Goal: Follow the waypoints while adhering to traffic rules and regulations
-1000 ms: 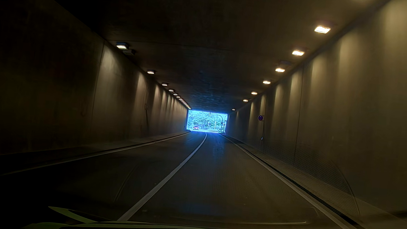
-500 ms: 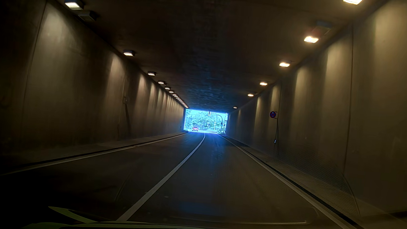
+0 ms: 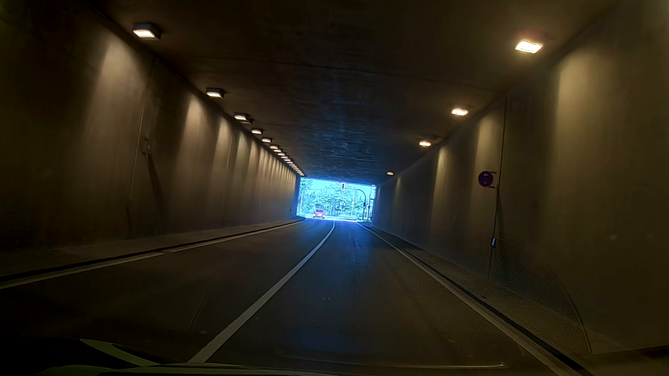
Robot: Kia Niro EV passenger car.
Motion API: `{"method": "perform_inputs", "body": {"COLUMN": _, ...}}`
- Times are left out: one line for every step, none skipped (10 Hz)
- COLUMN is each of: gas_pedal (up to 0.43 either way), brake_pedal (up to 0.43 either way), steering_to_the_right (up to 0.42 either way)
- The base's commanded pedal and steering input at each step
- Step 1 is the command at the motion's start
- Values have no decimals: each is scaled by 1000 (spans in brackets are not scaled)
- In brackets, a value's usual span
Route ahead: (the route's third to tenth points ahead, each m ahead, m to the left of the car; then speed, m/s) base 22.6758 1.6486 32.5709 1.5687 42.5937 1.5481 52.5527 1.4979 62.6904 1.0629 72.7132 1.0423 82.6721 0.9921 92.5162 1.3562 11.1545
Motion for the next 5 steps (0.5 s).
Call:
{"method": "perform_inputs", "body": {"gas_pedal": 87, "brake_pedal": 0, "steering_to_the_right": -1}}
{"method": "perform_inputs", "body": {"gas_pedal": 87, "brake_pedal": 0, "steering_to_the_right": -1}}
{"method": "perform_inputs", "body": {"gas_pedal": 87, "brake_pedal": 0, "steering_to_the_right": -1}}
{"method": "perform_inputs", "body": {"gas_pedal": 87, "brake_pedal": 0, "steering_to_the_right": -2}}
{"method": "perform_inputs", "body": {"gas_pedal": 87, "brake_pedal": 0, "steering_to_the_right": -3}}
